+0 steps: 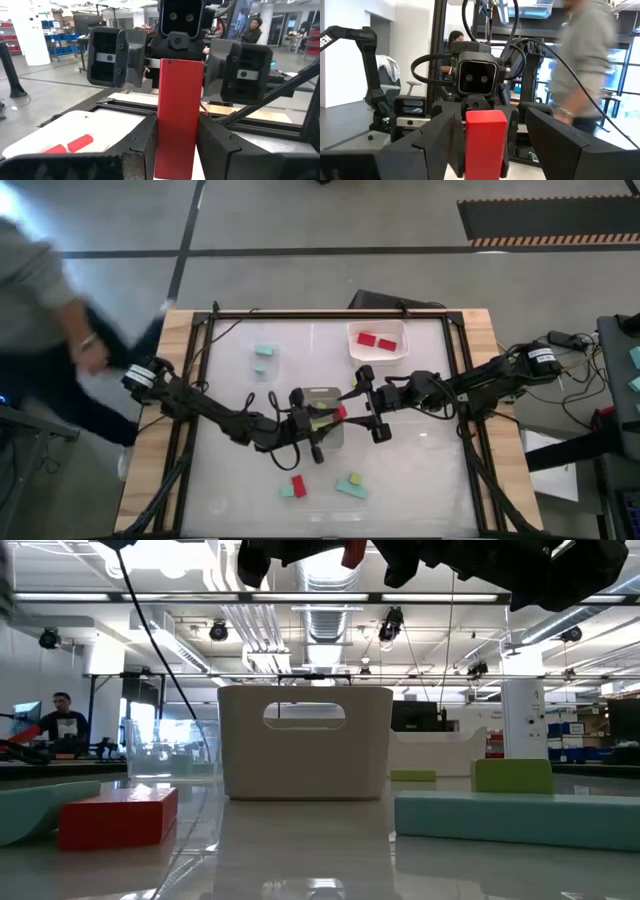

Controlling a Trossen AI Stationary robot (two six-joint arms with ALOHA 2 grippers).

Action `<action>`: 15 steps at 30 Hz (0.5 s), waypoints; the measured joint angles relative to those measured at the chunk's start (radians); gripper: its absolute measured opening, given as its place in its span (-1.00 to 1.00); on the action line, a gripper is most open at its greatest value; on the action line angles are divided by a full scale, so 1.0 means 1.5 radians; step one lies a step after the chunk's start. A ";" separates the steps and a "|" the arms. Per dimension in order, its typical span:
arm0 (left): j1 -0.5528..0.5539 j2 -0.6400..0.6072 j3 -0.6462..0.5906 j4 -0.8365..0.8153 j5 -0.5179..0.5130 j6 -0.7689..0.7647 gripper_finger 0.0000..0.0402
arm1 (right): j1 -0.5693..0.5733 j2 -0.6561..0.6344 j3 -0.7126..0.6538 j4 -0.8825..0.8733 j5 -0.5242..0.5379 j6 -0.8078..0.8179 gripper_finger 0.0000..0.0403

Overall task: Sort & place blocks by color
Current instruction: Put the red block into the white bin

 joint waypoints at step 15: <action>0.012 0.007 0.015 0.002 0.003 -0.011 -0.55 | 0.000 -0.001 -0.001 -0.017 0.000 0.001 -0.19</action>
